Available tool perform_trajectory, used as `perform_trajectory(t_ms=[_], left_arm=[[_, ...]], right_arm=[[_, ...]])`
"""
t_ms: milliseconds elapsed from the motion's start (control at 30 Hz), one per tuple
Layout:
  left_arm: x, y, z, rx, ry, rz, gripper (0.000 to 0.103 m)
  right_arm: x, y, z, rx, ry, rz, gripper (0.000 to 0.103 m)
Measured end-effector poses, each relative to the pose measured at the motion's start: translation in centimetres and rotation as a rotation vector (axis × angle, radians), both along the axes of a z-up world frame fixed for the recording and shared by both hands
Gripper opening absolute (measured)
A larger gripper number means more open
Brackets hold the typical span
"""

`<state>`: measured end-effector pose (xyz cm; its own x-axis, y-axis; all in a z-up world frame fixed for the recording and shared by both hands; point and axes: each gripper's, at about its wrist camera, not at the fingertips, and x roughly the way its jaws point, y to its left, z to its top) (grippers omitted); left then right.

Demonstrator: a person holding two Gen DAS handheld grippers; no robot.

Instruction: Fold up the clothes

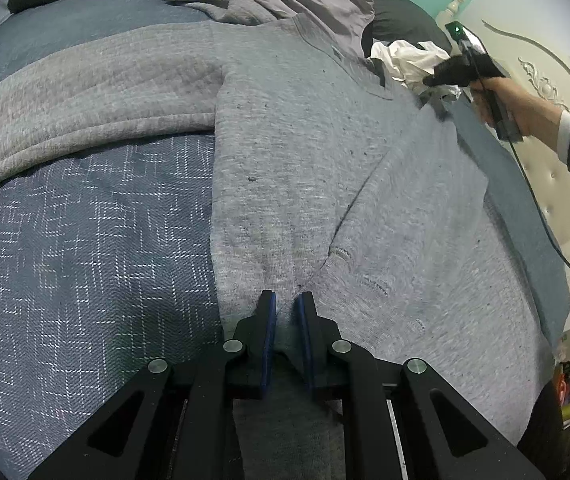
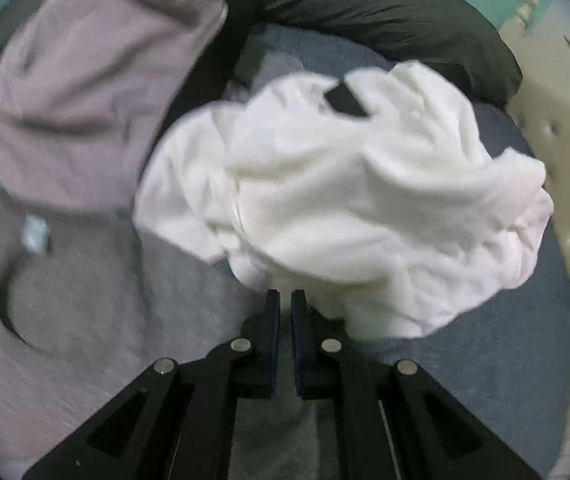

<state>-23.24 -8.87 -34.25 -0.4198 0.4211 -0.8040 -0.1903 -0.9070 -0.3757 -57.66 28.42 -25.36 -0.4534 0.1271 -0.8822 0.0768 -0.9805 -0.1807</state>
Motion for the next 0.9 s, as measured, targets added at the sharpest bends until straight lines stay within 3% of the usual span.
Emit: perform_trajectory(t_ms=[133, 367, 467, 767, 900], left_arm=[[-0.1, 0.0, -0.1, 0.006, -0.003, 0.001, 0.013], [0.0, 0.0, 0.0, 0.004, -0.002, 0.001, 0.013], [0.0, 0.0, 0.0, 0.002, -0.002, 0.001, 0.013], [0.0, 0.0, -0.1, 0.002, -0.003, 0.004, 0.013], [0.0, 0.1, -0.1, -0.002, -0.001, 0.001, 0.013]], right_arm=[[0.0, 0.1, 1.0, -0.072, 0.028, -0.004, 0.005], [3.0, 5.3, 1.6, -0.271, 0.056, -0.089, 0.008], [4.5, 7.1, 1.0, -0.326, 0.035, -0.097, 0.022], [10.6, 12.8, -2.5, -0.537, 0.002, -0.195, 0.023], [12.4, 13.5, -3.1, -0.607, 0.004, -0.149, 0.023]])
